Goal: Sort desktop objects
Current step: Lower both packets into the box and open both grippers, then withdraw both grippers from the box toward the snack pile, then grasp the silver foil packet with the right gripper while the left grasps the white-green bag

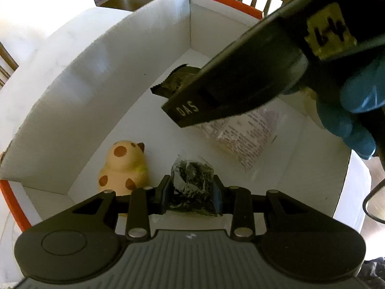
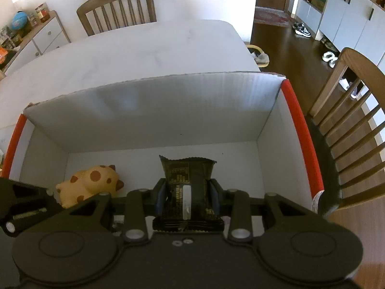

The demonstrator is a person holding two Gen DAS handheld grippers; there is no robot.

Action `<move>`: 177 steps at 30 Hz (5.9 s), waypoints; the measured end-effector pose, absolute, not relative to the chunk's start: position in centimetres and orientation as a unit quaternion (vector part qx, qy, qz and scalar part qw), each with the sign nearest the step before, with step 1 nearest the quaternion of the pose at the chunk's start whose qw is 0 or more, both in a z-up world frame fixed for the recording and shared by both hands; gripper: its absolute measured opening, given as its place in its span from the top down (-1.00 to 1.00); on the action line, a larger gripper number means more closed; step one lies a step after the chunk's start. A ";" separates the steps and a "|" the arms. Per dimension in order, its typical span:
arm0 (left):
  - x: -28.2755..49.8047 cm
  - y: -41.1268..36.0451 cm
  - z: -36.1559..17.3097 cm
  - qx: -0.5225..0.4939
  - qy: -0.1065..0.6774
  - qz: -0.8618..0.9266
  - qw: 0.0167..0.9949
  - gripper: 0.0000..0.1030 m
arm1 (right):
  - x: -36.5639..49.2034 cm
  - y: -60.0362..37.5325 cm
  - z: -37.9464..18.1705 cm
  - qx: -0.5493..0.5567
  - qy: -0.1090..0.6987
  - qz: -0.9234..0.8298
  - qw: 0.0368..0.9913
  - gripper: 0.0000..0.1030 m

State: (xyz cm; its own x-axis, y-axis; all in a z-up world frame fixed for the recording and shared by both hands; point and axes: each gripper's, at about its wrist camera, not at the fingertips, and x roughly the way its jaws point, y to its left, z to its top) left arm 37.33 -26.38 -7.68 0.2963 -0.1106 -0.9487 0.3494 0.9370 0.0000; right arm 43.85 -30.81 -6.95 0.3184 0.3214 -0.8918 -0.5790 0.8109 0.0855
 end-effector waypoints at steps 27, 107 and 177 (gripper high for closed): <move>35.6 -26.5 -6.4 0.092 0.587 -0.145 0.791 -0.15 | 45.7 -30.0 -7.1 -0.120 0.546 0.263 0.786 -0.02; 10.2 -1.2 4.2 -0.047 0.377 0.017 0.925 -0.99 | 21.2 -20.0 4.2 -0.062 0.364 0.358 0.858 -0.95; 14.7 10.5 -7.9 -0.103 0.431 0.127 0.888 -0.80 | 22.3 -4.0 -7.8 -0.252 0.327 0.531 0.739 -0.26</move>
State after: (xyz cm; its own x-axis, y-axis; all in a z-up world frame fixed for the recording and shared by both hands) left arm 14.74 10.49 -7.93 0.5971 0.1363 -0.7905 -0.3130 0.9469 -0.0731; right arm 22.34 -4.02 -7.83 0.2208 0.6208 -0.7522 -0.9512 0.3077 -0.0252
